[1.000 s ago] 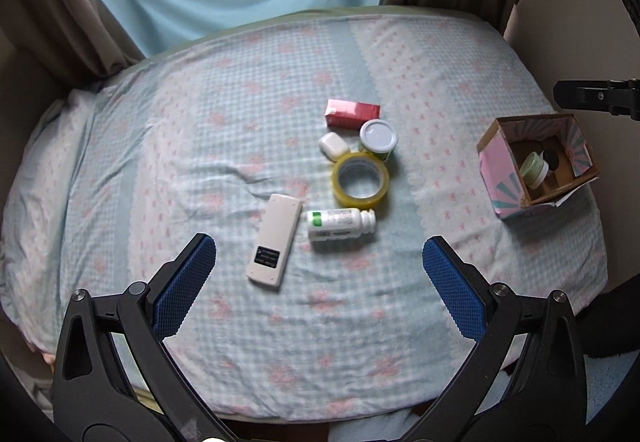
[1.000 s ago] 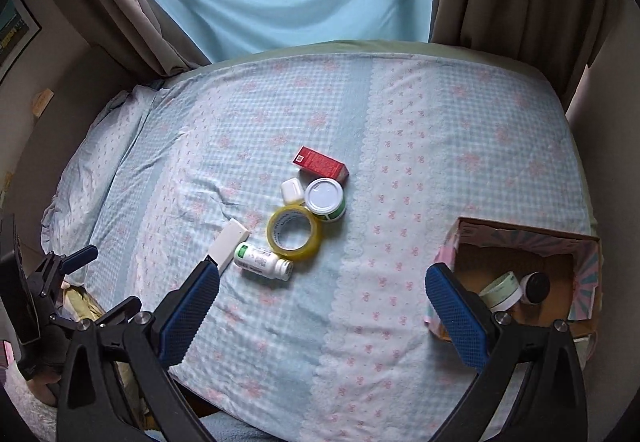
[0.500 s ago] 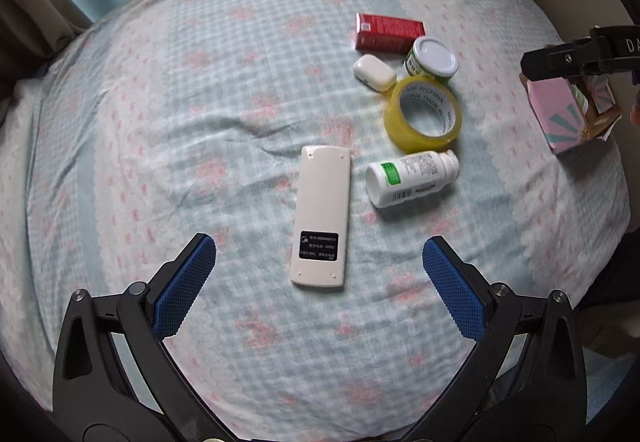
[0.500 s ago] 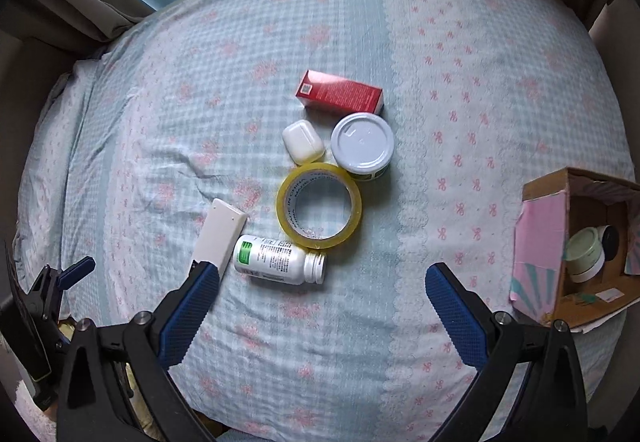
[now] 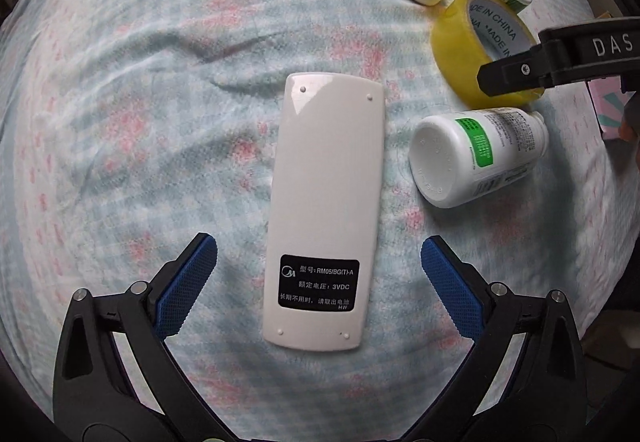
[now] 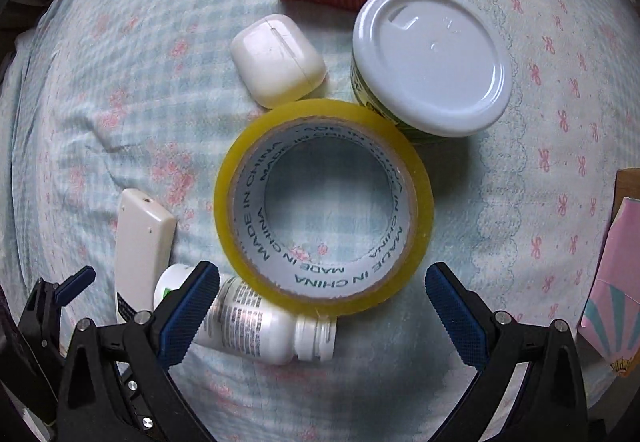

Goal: Organize rigid objects
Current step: 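Grasp the white remote with the left tool while the right tool grasps the yellow tape roll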

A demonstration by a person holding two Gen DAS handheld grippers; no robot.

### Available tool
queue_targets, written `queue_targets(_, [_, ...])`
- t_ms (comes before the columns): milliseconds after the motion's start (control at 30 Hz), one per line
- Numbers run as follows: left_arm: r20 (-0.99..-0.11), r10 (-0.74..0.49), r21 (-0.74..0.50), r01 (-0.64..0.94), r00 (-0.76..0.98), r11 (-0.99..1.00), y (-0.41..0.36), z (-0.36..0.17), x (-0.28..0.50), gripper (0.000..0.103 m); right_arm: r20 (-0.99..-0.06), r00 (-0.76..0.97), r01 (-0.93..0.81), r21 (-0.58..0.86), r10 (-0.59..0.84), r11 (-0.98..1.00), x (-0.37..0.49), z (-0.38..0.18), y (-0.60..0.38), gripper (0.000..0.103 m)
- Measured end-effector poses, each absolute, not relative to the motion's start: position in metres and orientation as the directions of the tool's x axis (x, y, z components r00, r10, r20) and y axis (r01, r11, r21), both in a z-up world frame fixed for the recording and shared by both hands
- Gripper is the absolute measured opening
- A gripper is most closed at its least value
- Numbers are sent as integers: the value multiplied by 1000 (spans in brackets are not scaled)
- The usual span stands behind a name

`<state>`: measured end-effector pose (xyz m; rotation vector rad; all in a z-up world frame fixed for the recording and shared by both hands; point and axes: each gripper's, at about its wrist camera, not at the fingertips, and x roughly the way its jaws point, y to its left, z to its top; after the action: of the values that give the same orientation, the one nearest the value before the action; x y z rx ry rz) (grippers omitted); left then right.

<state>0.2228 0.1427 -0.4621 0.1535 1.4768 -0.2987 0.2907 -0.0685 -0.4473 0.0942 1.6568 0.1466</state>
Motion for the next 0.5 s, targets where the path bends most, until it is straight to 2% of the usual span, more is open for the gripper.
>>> queue_targets(167, [-997, -66, -55, 305, 26, 951, 131, -480, 229, 95, -981, -104, 9, 163, 163, 987, 305, -457, -75, 103])
queue_targets(367, [-996, -71, -83, 289, -51, 954, 128, -489, 246, 87, -982, -135, -4, 135, 133, 991, 320, -462, -71, 103])
queue_targets(500, [-995, -71, -88, 282, -68, 955, 130, -488, 256, 79, -983, -146, -5, 112, 110, 994, 326, -467, -73, 103])
